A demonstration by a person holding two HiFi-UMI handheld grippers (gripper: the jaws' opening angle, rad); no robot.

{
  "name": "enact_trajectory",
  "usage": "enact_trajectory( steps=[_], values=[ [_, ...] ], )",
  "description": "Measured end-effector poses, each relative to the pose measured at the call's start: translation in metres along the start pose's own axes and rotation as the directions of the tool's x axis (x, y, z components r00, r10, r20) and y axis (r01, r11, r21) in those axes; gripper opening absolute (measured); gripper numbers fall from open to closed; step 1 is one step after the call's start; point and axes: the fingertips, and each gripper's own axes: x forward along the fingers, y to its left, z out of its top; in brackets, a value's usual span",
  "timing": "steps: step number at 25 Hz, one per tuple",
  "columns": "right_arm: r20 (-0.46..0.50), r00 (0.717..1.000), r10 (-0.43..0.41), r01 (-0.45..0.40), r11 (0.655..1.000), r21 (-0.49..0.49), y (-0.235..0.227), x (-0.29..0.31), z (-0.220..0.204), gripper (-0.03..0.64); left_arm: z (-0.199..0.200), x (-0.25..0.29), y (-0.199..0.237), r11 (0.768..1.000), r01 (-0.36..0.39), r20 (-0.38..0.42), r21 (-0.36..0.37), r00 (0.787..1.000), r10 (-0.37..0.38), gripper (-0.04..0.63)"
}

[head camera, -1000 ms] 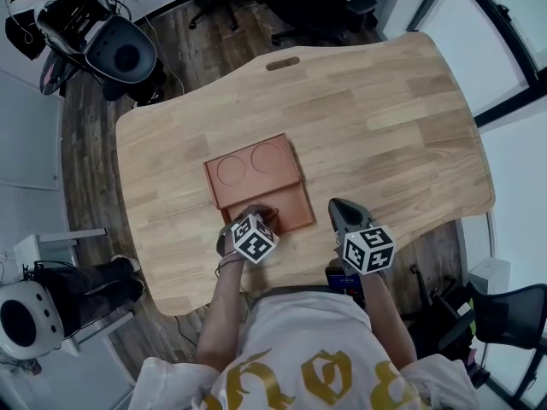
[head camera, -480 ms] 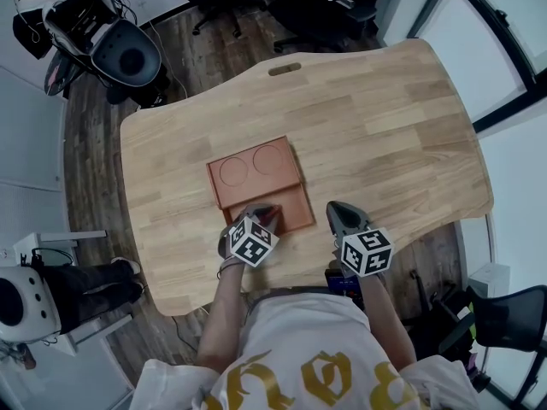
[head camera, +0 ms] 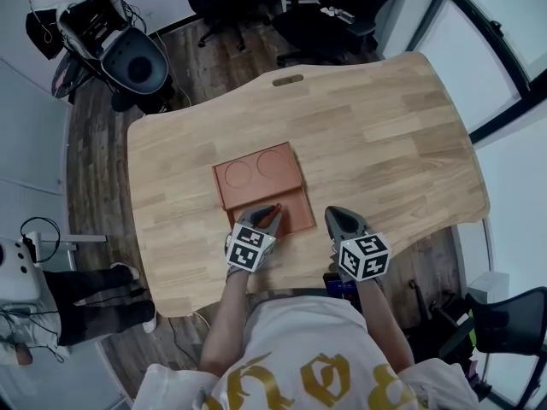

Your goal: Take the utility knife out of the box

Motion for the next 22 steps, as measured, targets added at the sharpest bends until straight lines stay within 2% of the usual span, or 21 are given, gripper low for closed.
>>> enact_trajectory(
  steps=[4,9,15,22],
  values=[
    [0.030,1.000,-0.001,0.002,1.000,-0.015,0.008,-0.007,0.005,0.012,0.023,-0.024,0.002,0.997,-0.035,0.124,-0.070,0.991,0.043,0.058],
    [0.074,0.997,-0.002,0.004,0.999,-0.038,0.021,-0.016,0.012,0.011,0.043,-0.052,0.004,0.990,-0.079,0.238,-0.114,0.966,0.104,0.058],
    [0.108,0.994,-0.026,0.037,0.994,-0.104,0.034,-0.029,0.018,0.012,0.050,-0.083,-0.001,0.982,-0.061,0.319,-0.180,0.940,0.117,0.058],
    [0.169,0.985,-0.019,0.046,0.987,-0.156,0.054,-0.045,0.031,0.011,0.060,-0.128,-0.005,0.977,-0.114,0.413,-0.179,0.893,0.180,0.058]
  ],
)
